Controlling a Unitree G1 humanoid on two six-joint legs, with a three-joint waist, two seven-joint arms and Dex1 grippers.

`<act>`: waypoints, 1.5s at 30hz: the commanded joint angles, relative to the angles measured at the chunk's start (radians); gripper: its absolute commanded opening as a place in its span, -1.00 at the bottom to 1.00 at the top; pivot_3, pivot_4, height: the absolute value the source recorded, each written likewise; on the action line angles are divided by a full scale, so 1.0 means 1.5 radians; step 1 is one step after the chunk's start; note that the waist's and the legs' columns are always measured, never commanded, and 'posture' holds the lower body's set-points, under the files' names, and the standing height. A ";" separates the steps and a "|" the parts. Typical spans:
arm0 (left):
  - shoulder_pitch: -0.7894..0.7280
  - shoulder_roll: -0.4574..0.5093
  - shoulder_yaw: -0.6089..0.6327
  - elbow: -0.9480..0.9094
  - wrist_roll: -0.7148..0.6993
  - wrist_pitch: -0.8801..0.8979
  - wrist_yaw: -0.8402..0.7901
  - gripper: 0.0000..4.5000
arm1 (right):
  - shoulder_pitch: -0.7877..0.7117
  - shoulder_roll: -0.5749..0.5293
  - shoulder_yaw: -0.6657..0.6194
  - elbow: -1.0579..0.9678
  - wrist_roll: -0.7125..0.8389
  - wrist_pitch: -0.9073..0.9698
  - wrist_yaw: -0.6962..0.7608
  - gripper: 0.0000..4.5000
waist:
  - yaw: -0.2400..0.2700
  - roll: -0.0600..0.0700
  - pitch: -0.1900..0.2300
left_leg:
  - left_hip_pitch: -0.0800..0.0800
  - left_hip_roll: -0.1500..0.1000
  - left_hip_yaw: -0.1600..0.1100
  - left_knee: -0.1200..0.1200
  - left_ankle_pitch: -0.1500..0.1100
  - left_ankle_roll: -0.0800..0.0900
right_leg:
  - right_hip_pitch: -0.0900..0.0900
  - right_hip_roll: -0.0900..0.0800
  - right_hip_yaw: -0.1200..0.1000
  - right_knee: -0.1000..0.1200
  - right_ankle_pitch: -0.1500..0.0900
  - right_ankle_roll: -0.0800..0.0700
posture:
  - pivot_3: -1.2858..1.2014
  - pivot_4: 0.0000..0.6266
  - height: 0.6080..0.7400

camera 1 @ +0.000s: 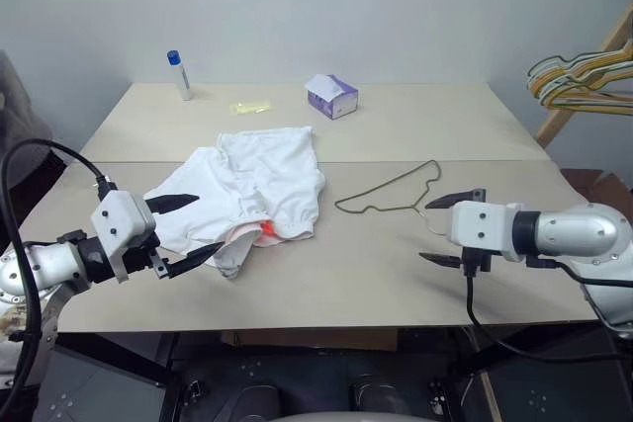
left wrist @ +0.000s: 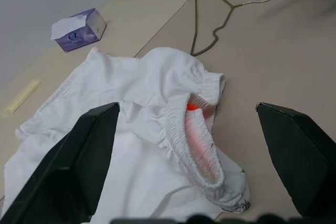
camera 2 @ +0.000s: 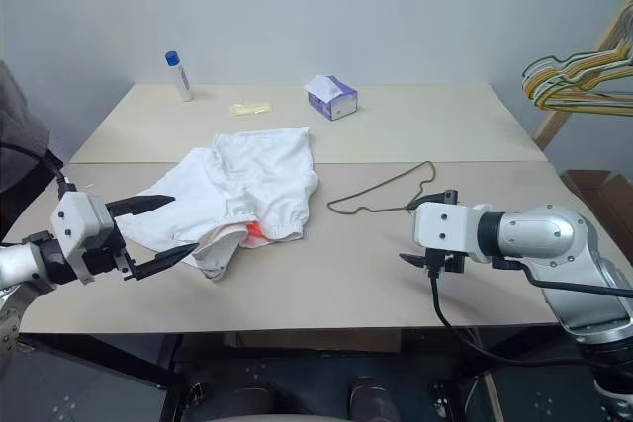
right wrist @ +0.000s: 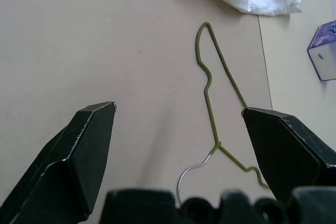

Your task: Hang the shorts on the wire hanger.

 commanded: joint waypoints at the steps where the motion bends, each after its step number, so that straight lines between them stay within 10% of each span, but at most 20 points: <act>1: -0.001 0.001 0.022 -0.021 -0.002 -0.003 0.007 1.00 | -0.017 0.003 -0.004 -0.006 0.000 -0.010 -0.006 0.99 | 0.000 0.000 0.000 | 0.000 0.000 0.000 0.000 0.000 0.000 | 0.000 0.000 0.000 0.000 0.000 0.000 | 0.11 -1.00 1.00; 21: 0.168 0.059 0.167 0.035 0.024 -0.010 -0.101 1.00 | -0.053 0.083 0.059 -0.060 -0.026 0.005 -0.056 0.99 | -0.009 -0.001 0.000 | 0.000 0.001 0.001 0.000 0.000 0.000 | -0.001 0.000 0.000 0.001 -0.002 -0.001 | 0.08 -1.00 1.00; 45: 0.010 -0.171 -0.120 0.103 0.156 -0.034 0.103 1.00 | -0.020 0.137 0.124 -0.099 -0.144 0.041 -0.120 0.99 | -0.020 -0.005 -0.001 | 0.000 0.001 0.001 0.000 0.000 0.000 | -0.001 0.000 -0.001 0.002 0.001 -0.005 | 0.03 -1.00 1.00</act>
